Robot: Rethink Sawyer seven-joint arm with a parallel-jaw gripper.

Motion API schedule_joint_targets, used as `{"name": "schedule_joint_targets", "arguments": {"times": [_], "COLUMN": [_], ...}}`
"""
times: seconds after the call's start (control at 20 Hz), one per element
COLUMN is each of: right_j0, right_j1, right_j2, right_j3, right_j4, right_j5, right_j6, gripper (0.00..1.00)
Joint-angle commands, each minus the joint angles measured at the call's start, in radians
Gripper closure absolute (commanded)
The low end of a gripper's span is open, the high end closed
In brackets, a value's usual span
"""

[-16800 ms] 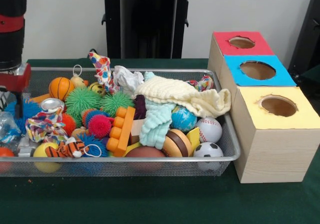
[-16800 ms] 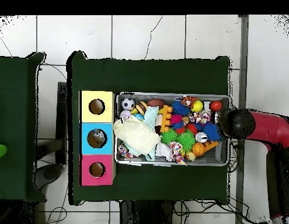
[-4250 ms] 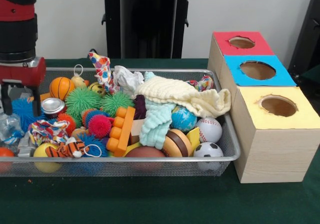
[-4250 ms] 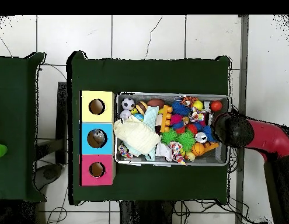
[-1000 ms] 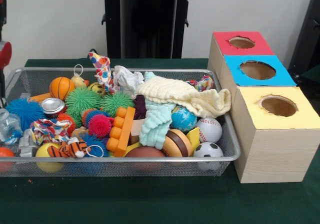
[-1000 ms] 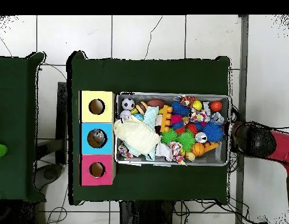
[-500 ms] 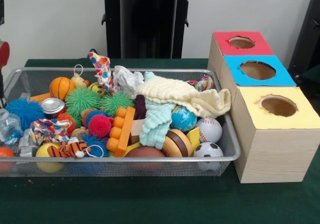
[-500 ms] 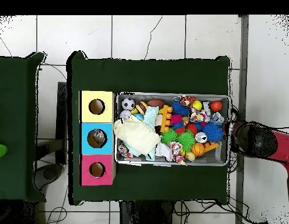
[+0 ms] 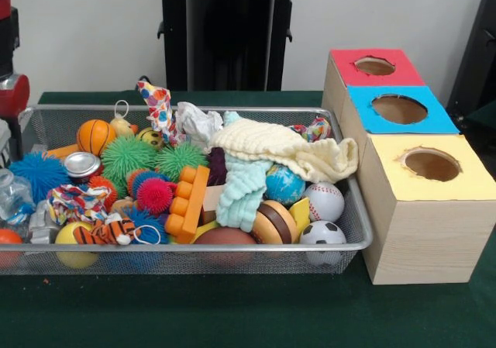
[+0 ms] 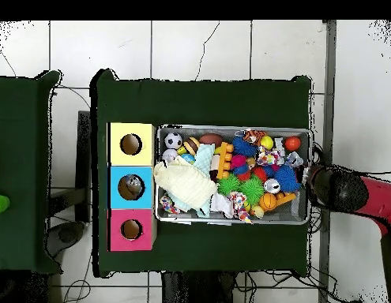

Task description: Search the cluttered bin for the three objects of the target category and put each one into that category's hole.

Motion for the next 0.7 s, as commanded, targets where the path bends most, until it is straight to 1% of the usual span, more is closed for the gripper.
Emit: {"name": "schedule_joint_targets", "arguments": {"times": [0.05, 0.25, 0.3, 0.5, 0.6, 0.7], "right_j0": [0.009, 0.005, 0.008, 0.029, 0.043, 0.047], "right_j1": [0.043, 0.047, 0.053, 0.036, 0.031, 0.026], "right_j2": [0.065, 0.074, 0.075, 0.073, 0.071, 0.063], "right_j3": [0.044, 0.046, 0.046, 0.075, 0.066, 0.073], "right_j4": [-0.001, 0.003, 0.003, 0.015, 0.022, 0.020], "right_j5": [0.065, 0.057, 0.051, 0.041, 0.053, 0.046], "right_j6": [-0.192, -0.195, -0.187, -0.139, -0.126, -0.116], "gripper": [0.00, 0.00, 0.00, 0.00, 0.00, 0.00]}}
